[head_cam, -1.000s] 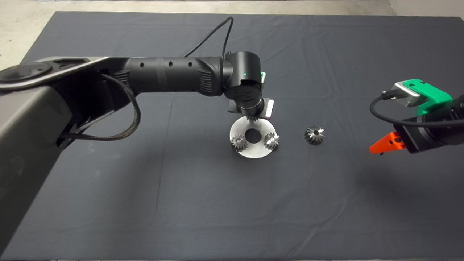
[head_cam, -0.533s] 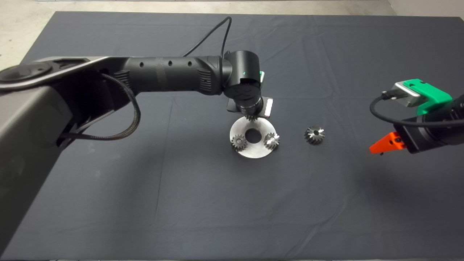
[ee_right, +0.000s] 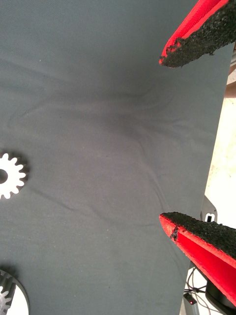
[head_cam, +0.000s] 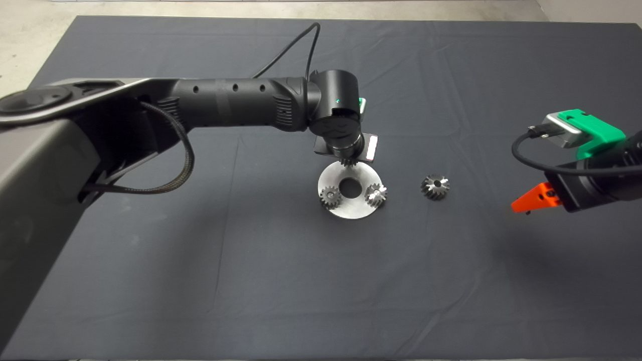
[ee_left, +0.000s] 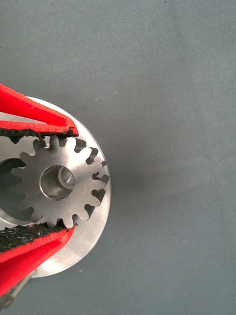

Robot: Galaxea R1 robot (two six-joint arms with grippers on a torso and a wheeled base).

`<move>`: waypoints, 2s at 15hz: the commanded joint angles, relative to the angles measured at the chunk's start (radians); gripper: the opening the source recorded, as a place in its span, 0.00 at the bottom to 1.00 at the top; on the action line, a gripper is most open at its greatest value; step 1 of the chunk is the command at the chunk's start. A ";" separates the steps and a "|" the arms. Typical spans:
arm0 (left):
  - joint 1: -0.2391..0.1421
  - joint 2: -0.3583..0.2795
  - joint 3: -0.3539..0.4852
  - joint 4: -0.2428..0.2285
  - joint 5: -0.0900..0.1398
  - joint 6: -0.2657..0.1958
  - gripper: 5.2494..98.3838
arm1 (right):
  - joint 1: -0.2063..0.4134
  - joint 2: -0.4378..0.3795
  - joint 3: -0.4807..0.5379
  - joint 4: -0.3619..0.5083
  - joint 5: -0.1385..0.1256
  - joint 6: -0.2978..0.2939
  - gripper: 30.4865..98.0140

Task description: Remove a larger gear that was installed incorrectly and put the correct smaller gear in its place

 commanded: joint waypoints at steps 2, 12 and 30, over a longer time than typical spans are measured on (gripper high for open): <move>-0.015 0.004 0.028 0.015 0.000 -0.003 0.32 | 0.021 -0.006 0.005 0.031 -0.041 0.002 0.70; 0.005 0.004 0.019 0.023 -0.003 -0.004 0.32 | 0.021 -0.007 0.005 0.031 -0.041 0.002 0.70; 0.002 0.004 0.030 0.027 0.022 -0.003 0.37 | 0.021 -0.007 0.006 0.032 -0.041 0.005 0.70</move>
